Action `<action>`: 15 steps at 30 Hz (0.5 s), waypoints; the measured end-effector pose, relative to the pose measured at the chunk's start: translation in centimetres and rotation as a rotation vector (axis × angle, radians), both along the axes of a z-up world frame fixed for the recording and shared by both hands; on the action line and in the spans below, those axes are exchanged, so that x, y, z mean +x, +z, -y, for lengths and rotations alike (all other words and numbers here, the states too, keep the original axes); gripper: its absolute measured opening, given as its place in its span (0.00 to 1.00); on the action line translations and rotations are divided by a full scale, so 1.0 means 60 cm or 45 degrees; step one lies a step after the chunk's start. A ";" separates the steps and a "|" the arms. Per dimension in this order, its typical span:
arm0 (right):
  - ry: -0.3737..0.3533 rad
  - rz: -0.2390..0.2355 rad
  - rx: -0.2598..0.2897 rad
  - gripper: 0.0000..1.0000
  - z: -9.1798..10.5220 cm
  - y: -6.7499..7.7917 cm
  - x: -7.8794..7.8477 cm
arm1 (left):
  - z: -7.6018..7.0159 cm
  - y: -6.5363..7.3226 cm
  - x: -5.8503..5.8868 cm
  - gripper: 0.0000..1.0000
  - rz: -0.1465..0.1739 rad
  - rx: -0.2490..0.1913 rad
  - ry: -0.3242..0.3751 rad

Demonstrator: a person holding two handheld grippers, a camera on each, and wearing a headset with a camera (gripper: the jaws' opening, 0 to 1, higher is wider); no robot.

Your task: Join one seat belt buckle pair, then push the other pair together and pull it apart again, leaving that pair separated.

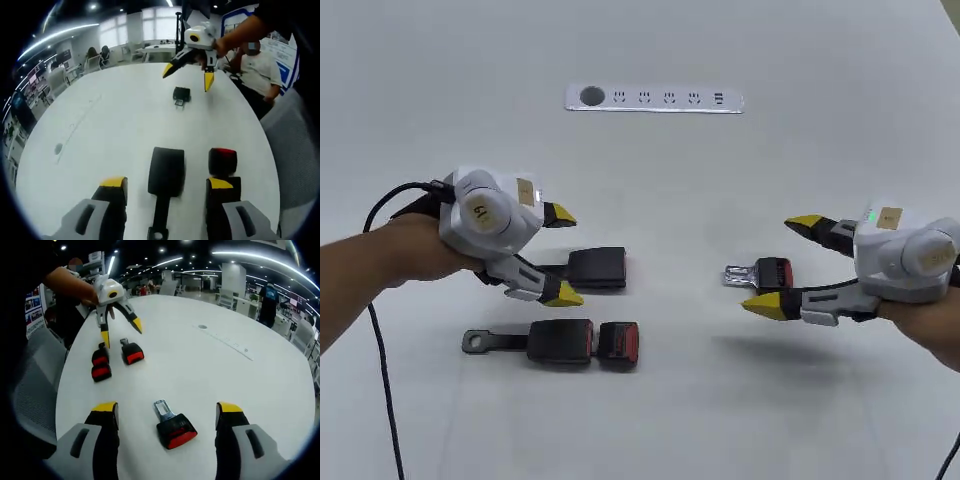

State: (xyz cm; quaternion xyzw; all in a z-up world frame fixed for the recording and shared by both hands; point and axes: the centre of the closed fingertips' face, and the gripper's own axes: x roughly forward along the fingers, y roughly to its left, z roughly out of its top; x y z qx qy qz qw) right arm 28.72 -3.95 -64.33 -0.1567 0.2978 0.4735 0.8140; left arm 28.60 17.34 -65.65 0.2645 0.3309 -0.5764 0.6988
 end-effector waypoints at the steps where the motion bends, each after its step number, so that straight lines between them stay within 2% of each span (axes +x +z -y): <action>1: 0.004 -0.011 -0.011 0.81 0.004 -0.006 0.000 | 0.001 -0.004 0.002 0.65 -0.002 -0.001 -0.001; 2: 0.014 -0.043 -0.015 0.81 0.009 -0.014 -0.002 | 0.003 -0.009 0.003 0.65 -0.018 -0.003 0.004; 4: 0.035 -0.057 -0.035 0.80 0.017 -0.025 -0.003 | 0.005 -0.019 0.008 0.64 -0.026 -0.012 0.012; 7: 0.063 -0.102 -0.045 0.74 0.025 -0.037 -0.007 | 0.009 -0.031 0.007 0.61 -0.063 -0.014 0.026; 8: 0.073 -0.099 -0.062 0.74 0.029 -0.044 -0.005 | 0.013 -0.033 0.004 0.60 -0.062 -0.014 0.013; 10: 0.093 -0.124 -0.066 0.78 0.031 -0.051 -0.008 | 0.013 -0.042 0.008 0.58 -0.017 -0.006 -0.022; 11: 0.103 -0.135 -0.060 0.77 0.031 -0.053 -0.010 | 0.013 -0.045 0.009 0.57 -0.028 -0.008 -0.013; 12: 0.133 -0.127 -0.075 0.76 0.033 -0.055 -0.012 | 0.014 -0.051 0.006 0.55 -0.085 -0.018 0.010; 13: 0.149 -0.123 -0.088 0.75 0.030 -0.054 -0.016 | 0.015 -0.052 0.005 0.54 -0.095 -0.026 0.009; 14: 0.154 -0.147 -0.084 0.75 0.029 -0.057 -0.018 | 0.019 -0.049 0.003 0.53 -0.084 -0.027 -0.004; 15: 0.157 -0.152 -0.089 0.74 0.030 -0.059 -0.018 | 0.030 -0.043 0.007 0.51 -0.035 -0.077 -0.052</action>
